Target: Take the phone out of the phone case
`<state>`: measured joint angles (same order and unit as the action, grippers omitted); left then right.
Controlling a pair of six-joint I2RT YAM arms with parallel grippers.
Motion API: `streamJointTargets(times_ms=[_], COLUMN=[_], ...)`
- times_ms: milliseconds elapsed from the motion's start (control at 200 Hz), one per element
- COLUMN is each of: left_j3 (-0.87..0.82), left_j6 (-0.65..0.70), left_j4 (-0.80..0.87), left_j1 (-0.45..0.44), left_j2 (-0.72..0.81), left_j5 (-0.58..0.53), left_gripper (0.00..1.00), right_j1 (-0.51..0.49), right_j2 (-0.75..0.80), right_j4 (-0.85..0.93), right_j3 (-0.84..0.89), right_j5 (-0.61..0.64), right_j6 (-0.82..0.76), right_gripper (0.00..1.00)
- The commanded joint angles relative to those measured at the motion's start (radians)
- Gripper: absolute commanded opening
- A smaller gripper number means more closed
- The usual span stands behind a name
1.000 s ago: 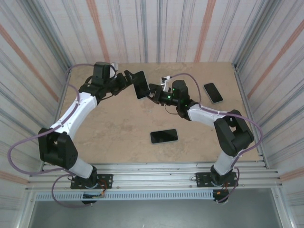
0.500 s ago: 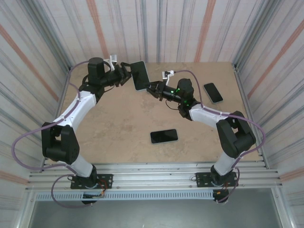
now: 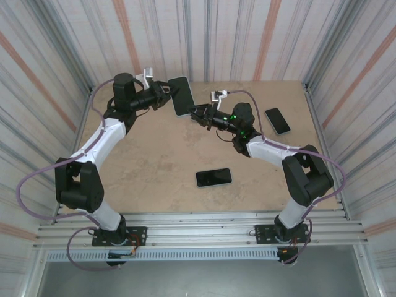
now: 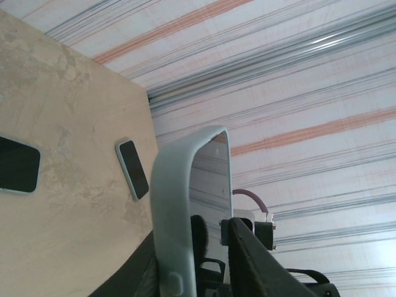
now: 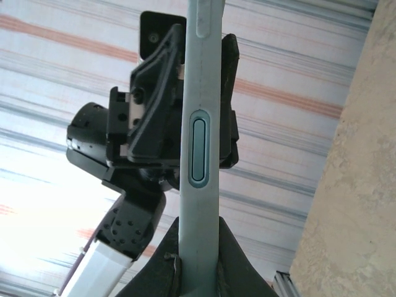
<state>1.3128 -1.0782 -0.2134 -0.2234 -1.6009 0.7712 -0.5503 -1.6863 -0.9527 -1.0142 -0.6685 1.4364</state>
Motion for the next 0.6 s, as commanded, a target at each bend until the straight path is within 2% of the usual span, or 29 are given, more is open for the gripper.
streamJointTargets(times_ms=[0, 40, 120, 165, 431, 491, 596], left_j3=[0.008, 0.009, 0.010, 0.007, -0.004, -0.015, -0.036], left_j6=[-0.016, -0.016, -0.025, -0.035, -0.083, -0.099, -0.108], left_j4=[-0.040, -0.041, -0.054, -0.066, -0.117, -0.136, -0.139], left_j1=[-0.003, -0.002, -0.002, -0.002, -0.004, -0.006, -0.014], left_j2=[-0.003, -0.004, -0.002, -0.002, 0.014, 0.023, 0.046], left_j5=[0.036, 0.036, 0.033, 0.027, -0.021, -0.048, -0.113], left_gripper=[0.24, 0.22, 0.12, 0.11, 0.05, 0.00, 0.00], right_j1=[-0.010, -0.010, -0.010, -0.011, -0.014, -0.016, -0.025], right_j2=[0.030, 0.030, 0.030, 0.032, 0.045, 0.051, 0.078], right_j4=[-0.087, -0.092, -0.106, -0.112, -0.115, -0.108, -0.077], right_j3=[-0.005, -0.003, 0.002, 0.004, 0.014, 0.018, 0.042], right_j5=[-0.026, -0.027, -0.029, -0.030, -0.009, 0.000, 0.042], right_j6=[0.024, 0.028, 0.036, 0.040, 0.026, 0.007, -0.065], right_gripper=[0.03, 0.03, 0.04, 0.05, 0.26, 0.31, 0.38])
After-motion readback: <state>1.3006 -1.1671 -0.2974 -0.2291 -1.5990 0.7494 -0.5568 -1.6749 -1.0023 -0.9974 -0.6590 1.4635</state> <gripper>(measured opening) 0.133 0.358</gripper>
